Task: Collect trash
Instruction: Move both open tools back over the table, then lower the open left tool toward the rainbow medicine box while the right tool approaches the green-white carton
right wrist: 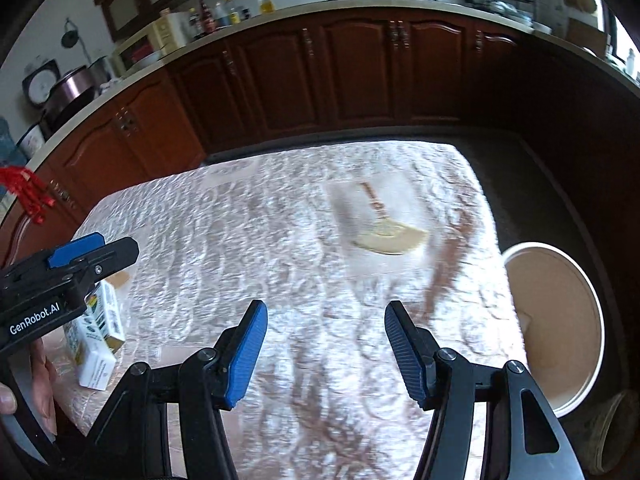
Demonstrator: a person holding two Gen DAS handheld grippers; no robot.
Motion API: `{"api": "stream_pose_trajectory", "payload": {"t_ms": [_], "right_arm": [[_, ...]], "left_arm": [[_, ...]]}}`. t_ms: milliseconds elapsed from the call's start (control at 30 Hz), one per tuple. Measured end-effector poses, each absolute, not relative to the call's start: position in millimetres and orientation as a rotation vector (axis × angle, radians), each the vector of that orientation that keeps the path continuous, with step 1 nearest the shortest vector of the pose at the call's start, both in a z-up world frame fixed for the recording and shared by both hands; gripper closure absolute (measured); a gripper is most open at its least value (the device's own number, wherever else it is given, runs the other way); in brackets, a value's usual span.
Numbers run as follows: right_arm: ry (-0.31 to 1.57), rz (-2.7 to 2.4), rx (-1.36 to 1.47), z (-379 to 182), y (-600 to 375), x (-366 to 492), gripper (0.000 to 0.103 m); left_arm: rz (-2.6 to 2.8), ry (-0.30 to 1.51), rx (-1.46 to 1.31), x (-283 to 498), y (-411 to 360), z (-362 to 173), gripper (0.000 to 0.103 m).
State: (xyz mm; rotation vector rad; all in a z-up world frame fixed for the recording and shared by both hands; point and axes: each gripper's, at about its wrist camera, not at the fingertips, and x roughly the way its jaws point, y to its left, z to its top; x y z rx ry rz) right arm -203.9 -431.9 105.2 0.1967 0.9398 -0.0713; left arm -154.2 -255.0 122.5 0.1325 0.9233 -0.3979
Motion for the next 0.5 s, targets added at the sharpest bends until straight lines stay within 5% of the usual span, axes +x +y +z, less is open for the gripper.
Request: {"api": "stream_pose_trajectory", "payload": {"t_ms": [500], "right_arm": [[0.957, 0.044, 0.133, 104.1, -367.8, -186.0, 0.042]], "left_arm": [[-0.294, 0.920, 0.077, -153.3, -190.1, 123.1, 0.040]]}}
